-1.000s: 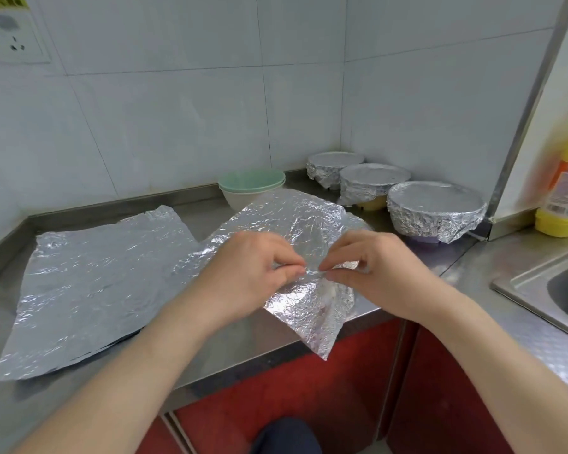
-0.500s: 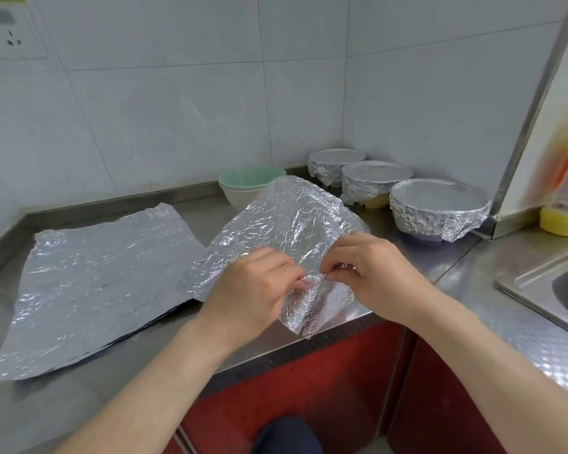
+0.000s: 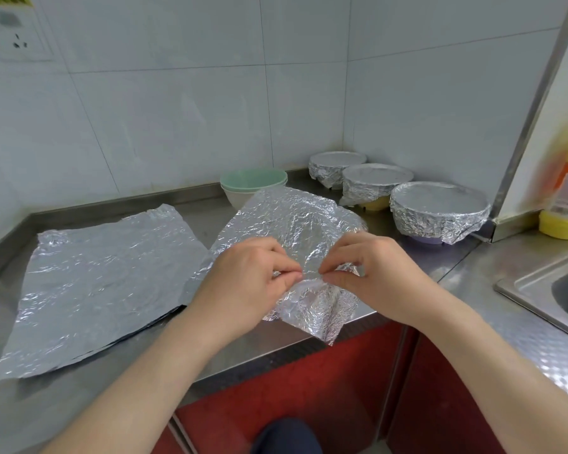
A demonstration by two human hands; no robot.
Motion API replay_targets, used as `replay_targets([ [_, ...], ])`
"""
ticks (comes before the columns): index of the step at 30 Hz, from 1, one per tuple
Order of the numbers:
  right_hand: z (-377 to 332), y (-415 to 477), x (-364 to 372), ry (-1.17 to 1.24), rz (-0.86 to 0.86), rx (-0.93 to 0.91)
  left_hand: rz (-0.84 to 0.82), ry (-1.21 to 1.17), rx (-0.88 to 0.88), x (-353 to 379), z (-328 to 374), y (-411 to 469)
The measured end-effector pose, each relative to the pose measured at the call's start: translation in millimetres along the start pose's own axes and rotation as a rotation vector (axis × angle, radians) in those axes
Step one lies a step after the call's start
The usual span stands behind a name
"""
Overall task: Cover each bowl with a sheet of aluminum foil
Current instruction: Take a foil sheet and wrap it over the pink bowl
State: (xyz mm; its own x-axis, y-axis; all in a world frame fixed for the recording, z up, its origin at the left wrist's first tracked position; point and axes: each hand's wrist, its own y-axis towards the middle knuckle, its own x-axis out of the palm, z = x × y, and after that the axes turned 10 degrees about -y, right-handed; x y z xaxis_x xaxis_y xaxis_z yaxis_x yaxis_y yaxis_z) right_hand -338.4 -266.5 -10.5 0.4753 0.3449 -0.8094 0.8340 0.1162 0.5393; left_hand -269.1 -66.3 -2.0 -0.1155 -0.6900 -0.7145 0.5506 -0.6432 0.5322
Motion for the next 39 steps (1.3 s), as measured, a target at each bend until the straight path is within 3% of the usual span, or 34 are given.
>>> replay_targets([
  [5,-1.7,-0.3,-0.8,0.022,-0.055,-0.020,-0.053,-0.091,-0.060,-2.7,-9.1,-1.6],
  [17,11.5,3.3,10.2,-0.241,-0.019,-0.220,-0.036,0.153,0.271,18.2,-17.3,1.5],
  [21,20.1,-1.2,-5.3,-0.234,-0.048,-0.203,0.036,0.133,0.197,31.1,2.2,-1.9],
  [25,34.2,-7.6,-25.0,-0.162,-0.177,-0.048,0.021,0.064,0.121,40.6,29.3,-3.0],
  [29,39.4,-10.9,-34.4,-0.028,-0.134,0.128,0.000,-0.043,0.048,17.7,36.1,3.3],
  [33,15.5,-11.2,-27.7,0.072,-0.040,0.069,0.008,-0.118,-0.070,3.9,23.7,7.1],
  [39,3.4,-9.3,-12.7,0.202,-0.093,0.052,0.009,-0.146,-0.066,17.7,15.9,-6.7],
])
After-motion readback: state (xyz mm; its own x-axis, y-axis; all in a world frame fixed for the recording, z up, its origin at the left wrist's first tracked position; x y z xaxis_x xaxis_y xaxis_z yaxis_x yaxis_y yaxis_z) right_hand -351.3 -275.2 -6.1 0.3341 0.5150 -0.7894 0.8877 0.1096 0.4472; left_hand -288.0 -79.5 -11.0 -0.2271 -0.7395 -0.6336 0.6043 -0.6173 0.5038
